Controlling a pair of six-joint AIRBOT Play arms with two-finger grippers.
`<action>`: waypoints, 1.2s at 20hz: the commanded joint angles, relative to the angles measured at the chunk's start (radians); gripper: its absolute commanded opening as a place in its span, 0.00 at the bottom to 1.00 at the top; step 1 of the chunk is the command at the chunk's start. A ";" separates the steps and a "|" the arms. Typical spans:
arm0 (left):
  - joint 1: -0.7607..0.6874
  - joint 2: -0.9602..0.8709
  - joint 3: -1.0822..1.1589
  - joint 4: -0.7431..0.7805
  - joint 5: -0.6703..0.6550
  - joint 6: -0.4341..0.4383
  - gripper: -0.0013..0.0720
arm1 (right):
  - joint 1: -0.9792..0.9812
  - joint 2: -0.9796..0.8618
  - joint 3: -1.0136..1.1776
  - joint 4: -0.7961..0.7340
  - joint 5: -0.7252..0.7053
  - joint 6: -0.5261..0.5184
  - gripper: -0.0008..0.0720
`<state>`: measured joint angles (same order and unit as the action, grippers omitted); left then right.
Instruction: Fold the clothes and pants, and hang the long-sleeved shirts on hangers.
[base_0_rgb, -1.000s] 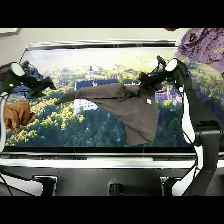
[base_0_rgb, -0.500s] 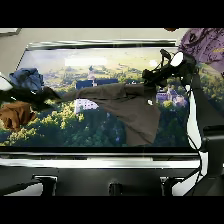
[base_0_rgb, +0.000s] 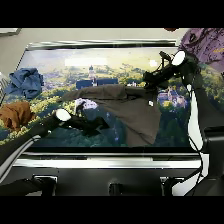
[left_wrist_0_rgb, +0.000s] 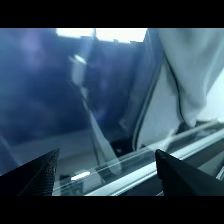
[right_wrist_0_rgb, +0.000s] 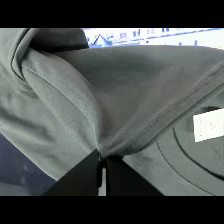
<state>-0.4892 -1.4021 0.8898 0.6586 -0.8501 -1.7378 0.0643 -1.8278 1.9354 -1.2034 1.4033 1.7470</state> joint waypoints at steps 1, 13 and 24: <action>-0.133 -0.062 -0.014 -0.117 0.115 0.003 0.99 | 0.001 0.006 0.001 -0.007 0.013 0.000 0.06; -0.295 -0.266 0.193 -0.154 0.106 0.040 0.99 | 0.001 0.007 0.001 -0.009 0.018 0.000 0.06; -0.282 -0.362 0.336 -0.151 -0.032 0.142 0.04 | 0.001 0.044 0.001 -0.022 0.022 -0.008 0.06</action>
<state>-0.7994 -1.7760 1.2030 0.5091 -0.8532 -1.6630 0.0643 -1.8027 1.9354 -1.2175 1.4364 1.7466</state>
